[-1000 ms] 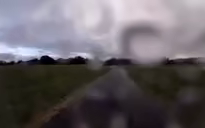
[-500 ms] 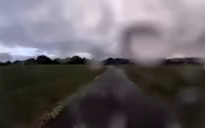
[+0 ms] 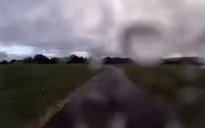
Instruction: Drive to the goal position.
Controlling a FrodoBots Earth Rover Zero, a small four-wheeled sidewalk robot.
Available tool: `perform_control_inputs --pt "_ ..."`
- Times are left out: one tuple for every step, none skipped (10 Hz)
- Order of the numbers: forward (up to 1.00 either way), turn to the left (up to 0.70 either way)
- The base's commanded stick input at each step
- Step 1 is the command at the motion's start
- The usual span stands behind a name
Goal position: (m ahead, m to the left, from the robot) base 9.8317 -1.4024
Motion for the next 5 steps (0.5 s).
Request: perform_control_inputs --pt "0.7 0.0" --pt "0.7 0.0" --pt "0.7 0.0" --pt "0.7 0.0" --pt "0.7 0.0"
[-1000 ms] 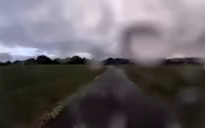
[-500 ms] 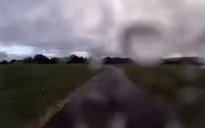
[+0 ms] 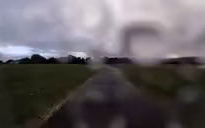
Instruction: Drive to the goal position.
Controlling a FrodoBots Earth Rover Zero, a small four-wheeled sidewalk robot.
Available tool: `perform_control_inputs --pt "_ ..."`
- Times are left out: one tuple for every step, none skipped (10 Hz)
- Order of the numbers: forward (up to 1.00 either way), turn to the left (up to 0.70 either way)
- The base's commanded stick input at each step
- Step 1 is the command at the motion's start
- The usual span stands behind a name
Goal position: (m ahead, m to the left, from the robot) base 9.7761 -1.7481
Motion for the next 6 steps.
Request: perform_control_inputs --pt "0.7 0.0" --pt "0.7 0.0" --pt "0.7 0.0" --pt "0.7 0.0" --pt "0.7 0.0" --pt "0.7 0.0"
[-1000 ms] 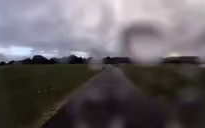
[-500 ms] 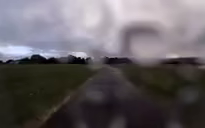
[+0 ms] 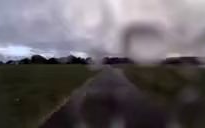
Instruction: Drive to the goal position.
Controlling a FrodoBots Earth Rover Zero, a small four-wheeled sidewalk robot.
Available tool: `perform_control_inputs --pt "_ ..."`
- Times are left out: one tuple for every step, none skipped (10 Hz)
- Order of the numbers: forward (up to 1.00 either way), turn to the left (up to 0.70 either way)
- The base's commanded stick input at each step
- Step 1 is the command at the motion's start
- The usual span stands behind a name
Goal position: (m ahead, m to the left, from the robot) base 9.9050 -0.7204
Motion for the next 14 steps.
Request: perform_control_inputs --pt "0.7 0.0" --pt "0.7 0.0" --pt "0.7 0.0" --pt "0.7 0.0" --pt "0.7 -0.14" --pt "0.7 -0.14" --pt "0.7 -0.14" --pt "0.7 -0.14" --pt "0.7 -0.14" --pt "0.7 -0.14" --pt "0.7 -0.14" --pt "0.7 -0.14" --pt "0.7 -0.14" --pt "0.7 -0.14"
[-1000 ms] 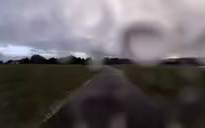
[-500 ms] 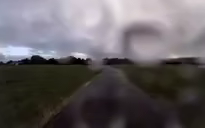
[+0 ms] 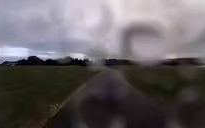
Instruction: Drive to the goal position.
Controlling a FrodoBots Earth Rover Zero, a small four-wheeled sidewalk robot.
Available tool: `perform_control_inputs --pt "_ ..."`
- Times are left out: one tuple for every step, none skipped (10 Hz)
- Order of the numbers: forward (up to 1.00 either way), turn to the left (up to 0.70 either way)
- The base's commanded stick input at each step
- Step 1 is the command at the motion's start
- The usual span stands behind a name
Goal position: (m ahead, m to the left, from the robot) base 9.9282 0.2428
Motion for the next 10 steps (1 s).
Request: perform_control_inputs --pt "0.7 -0.14" --pt "0.7 -0.14" --pt "0.7 -0.14" --pt "0.7 0.0" --pt "0.7 0.0" --pt "0.7 0.0" --pt "0.7 0.0" --pt "0.7 0.0" --pt "0.7 0.0" --pt "0.7 0.0"
